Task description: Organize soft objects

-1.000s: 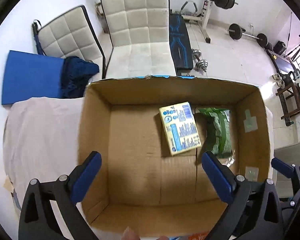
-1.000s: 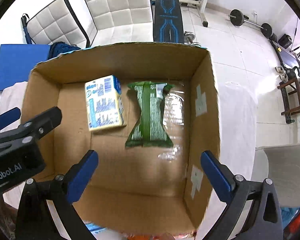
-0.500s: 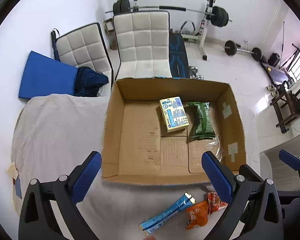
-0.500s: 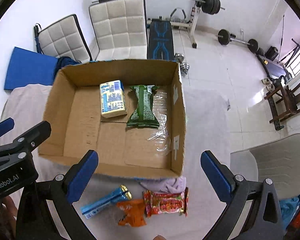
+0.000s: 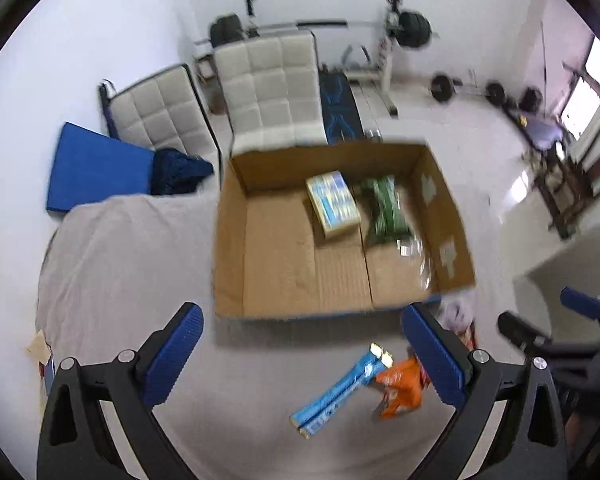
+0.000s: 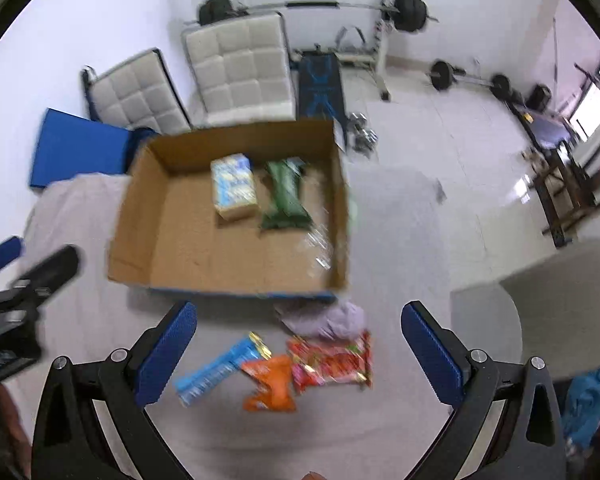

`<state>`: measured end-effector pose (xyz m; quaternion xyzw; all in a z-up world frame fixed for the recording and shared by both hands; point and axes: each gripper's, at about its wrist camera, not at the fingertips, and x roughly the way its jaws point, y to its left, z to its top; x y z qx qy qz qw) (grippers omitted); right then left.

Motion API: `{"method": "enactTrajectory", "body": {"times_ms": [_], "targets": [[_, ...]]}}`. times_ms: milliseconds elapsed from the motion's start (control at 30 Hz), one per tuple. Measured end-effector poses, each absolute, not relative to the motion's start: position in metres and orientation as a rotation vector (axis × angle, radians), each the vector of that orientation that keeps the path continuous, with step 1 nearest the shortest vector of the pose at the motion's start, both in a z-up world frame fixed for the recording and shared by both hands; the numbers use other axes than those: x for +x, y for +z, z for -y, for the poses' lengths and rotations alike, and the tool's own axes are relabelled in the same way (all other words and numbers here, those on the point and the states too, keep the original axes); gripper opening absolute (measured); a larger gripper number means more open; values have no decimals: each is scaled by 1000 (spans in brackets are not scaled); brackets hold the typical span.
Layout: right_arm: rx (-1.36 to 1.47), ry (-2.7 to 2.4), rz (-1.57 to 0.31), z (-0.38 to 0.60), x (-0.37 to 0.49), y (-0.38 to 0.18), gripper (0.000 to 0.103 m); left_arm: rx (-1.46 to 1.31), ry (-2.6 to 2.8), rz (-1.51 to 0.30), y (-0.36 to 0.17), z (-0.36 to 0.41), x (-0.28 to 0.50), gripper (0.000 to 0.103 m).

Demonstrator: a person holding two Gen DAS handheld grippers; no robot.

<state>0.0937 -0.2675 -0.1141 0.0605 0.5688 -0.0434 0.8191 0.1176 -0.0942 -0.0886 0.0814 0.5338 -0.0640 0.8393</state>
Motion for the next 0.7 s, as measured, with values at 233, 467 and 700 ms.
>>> {"method": "enactTrajectory", "body": {"times_ms": [233, 467, 700], "targets": [[189, -165, -1422, 308, 70, -214, 103, 313, -185, -1370, -214, 121, 101, 103], [399, -197, -1566, 340, 65, -288, 103, 465, -201, -1517, -312, 136, 98, 99], [836, -258, -1583, 357, 58, -335, 102, 446, -236, -1593, -345, 142, 103, 65]]}}
